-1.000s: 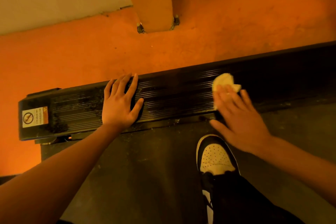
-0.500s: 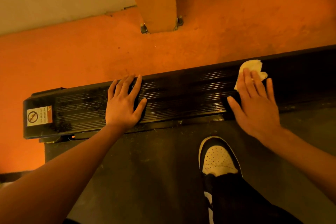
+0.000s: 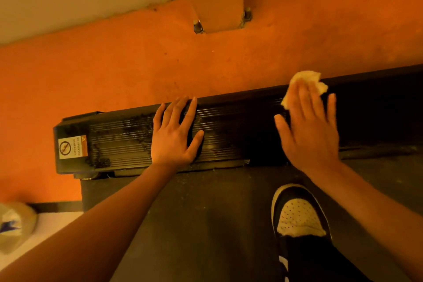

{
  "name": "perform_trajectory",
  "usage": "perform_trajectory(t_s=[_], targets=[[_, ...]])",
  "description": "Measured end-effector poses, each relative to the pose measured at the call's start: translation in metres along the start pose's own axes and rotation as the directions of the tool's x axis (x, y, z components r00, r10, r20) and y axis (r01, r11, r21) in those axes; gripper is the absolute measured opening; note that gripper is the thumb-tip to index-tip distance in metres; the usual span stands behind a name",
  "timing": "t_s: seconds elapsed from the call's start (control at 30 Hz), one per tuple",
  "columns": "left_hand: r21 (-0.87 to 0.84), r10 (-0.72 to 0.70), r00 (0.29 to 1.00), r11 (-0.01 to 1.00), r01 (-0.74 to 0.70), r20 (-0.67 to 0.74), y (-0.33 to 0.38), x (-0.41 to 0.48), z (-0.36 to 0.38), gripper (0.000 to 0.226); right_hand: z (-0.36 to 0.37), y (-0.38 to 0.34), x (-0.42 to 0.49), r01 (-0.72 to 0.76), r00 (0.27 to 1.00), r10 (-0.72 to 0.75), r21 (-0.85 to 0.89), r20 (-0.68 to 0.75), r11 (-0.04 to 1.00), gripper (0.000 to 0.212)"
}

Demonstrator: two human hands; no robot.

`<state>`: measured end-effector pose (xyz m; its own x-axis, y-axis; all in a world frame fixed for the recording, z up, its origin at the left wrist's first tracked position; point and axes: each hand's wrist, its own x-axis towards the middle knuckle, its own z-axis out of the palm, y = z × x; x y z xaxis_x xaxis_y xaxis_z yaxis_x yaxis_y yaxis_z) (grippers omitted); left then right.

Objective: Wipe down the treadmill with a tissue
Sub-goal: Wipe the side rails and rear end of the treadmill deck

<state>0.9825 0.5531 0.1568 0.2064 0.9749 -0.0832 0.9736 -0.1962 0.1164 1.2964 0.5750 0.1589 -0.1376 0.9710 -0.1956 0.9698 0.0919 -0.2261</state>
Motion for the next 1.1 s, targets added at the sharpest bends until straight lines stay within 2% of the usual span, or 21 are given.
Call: perform_trajectory(t_s=[0.1, 0.33, 0.43, 0.6, 0.67, 0.77, 0.83, 0.9, 0.97, 1.1], targets=[[0.006, -0.001, 0.999, 1.000, 0.001, 0.037, 0.000, 0.001, -0.001, 0.071, -0.005, 0.007, -0.010, -0.093, 0.996, 0.093, 0.044, 0.000, 0.995, 0.077], [0.014, -0.001, 0.997, 1.000, 0.000, 0.072, 0.002, 0.002, 0.000, 0.072, 0.021, -0.088, -0.016, 0.133, 0.989, -0.138, 0.092, 0.053, 0.987, 0.077], [0.013, -0.012, 0.996, 1.000, 0.011, 0.088, 0.001, -0.001, 0.001, 0.073, 0.029, -0.108, -0.016, 0.176, 0.982, -0.180, 0.062, 0.058, 0.982, 0.076], [-0.051, 0.024, 0.998, 0.998, -0.021, 0.059, -0.004, 0.000, 0.003, 0.075, 0.027, -0.116, -0.016, 0.160, 0.983, -0.157, -0.025, 0.099, 0.987, 0.079], [-0.088, 0.088, 0.991, 0.993, -0.079, 0.098, -0.015, -0.005, 0.000, 0.075, 0.022, -0.114, -0.025, 0.170, 0.975, -0.160, -0.050, 0.151, 0.984, 0.080], [-0.012, 0.129, 0.983, 0.992, -0.128, 0.130, -0.049, -0.027, -0.012, 0.074, 0.012, -0.112, -0.045, 0.158, 0.963, -0.131, -0.100, 0.234, 0.982, 0.090], [0.027, 0.071, 0.986, 0.997, -0.076, 0.153, -0.076, -0.040, -0.022, 0.073, 0.004, -0.114, -0.047, 0.151, 0.937, -0.113, -0.093, 0.330, 0.984, 0.105], [0.040, -0.025, 0.987, 0.999, 0.019, 0.160, -0.100, -0.051, -0.031, 0.072, -0.001, -0.122, -0.042, 0.084, 0.918, -0.055, -0.057, 0.393, 0.995, 0.114], [0.068, -0.085, 0.983, 0.995, 0.075, 0.162, -0.122, -0.055, -0.033, 0.074, 0.004, -0.134, -0.031, 0.072, 0.935, -0.062, -0.016, 0.350, 0.997, 0.105], [0.089, -0.080, 0.988, 0.994, 0.068, 0.135, -0.154, -0.064, -0.021, 0.076, 0.030, -0.155, -0.023, 0.123, 0.981, -0.122, 0.006, 0.150, 0.992, 0.080]])
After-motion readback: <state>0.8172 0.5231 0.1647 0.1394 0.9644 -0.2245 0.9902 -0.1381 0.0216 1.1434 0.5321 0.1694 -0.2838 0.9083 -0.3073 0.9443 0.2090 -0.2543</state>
